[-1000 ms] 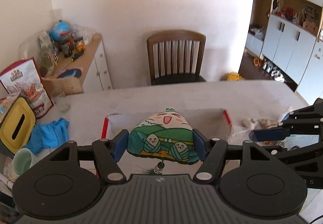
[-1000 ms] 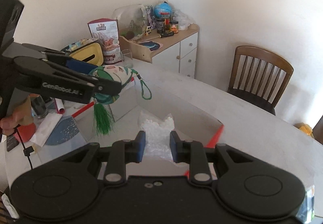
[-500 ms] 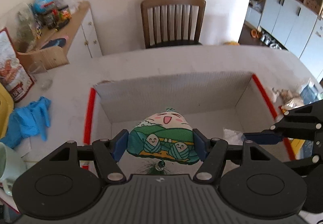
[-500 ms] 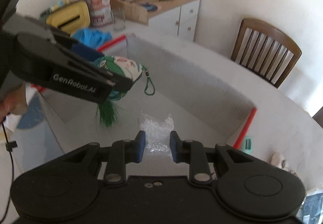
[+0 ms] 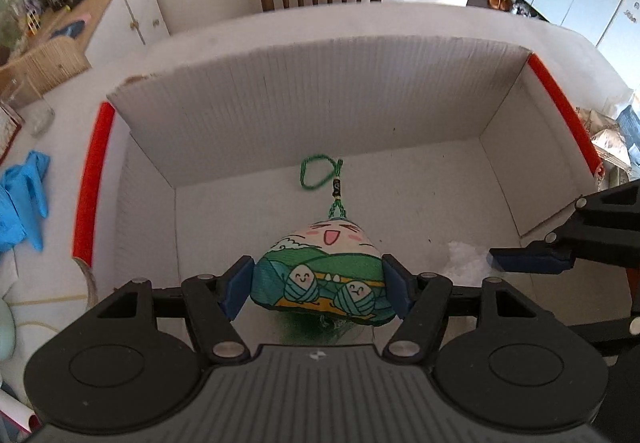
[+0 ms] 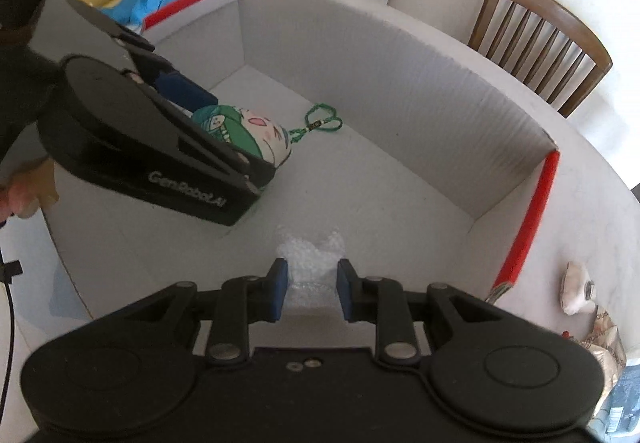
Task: Organize objects
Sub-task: 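Lift the plush keychain and white bag and carry both over the cardboard box, then open both grippers to drop the plush keychain and white bag into the box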
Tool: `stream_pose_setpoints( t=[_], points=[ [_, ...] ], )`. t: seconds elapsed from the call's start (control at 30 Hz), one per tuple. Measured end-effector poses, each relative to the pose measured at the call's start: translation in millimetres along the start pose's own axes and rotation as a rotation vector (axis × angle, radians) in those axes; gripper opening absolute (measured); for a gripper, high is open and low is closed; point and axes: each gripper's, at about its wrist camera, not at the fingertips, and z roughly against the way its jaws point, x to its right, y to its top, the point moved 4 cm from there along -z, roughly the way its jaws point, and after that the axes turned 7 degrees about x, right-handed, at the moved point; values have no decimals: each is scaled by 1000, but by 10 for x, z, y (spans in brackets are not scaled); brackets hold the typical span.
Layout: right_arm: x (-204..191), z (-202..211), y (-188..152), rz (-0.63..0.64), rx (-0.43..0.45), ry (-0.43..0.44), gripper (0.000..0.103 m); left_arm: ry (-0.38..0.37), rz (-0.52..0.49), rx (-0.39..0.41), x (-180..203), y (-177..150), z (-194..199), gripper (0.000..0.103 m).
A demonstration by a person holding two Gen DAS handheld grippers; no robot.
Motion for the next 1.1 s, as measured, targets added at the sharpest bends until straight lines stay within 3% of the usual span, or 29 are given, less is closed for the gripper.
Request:
stream_pose_setpoints(
  t=[0.13,0.4,0.6,0.67,1.1],
  points=[
    [-48,0,-35,20,-3,-3,27,-7,-8,-32,26,-27,-31,70],
    [-26,108,90,-1,48,16,43,20,-32,-17,49,-18,42,74],
    [10,320,87,-24,99,38,48,14,-12,9,37,10,170,75],
    [11,414,88,-34,121,42,52,11,-17,19,50,7,204,81],
    [234,1014,5,-77,234,68,64,27,2,79,168,2,524,84]
  ],
)
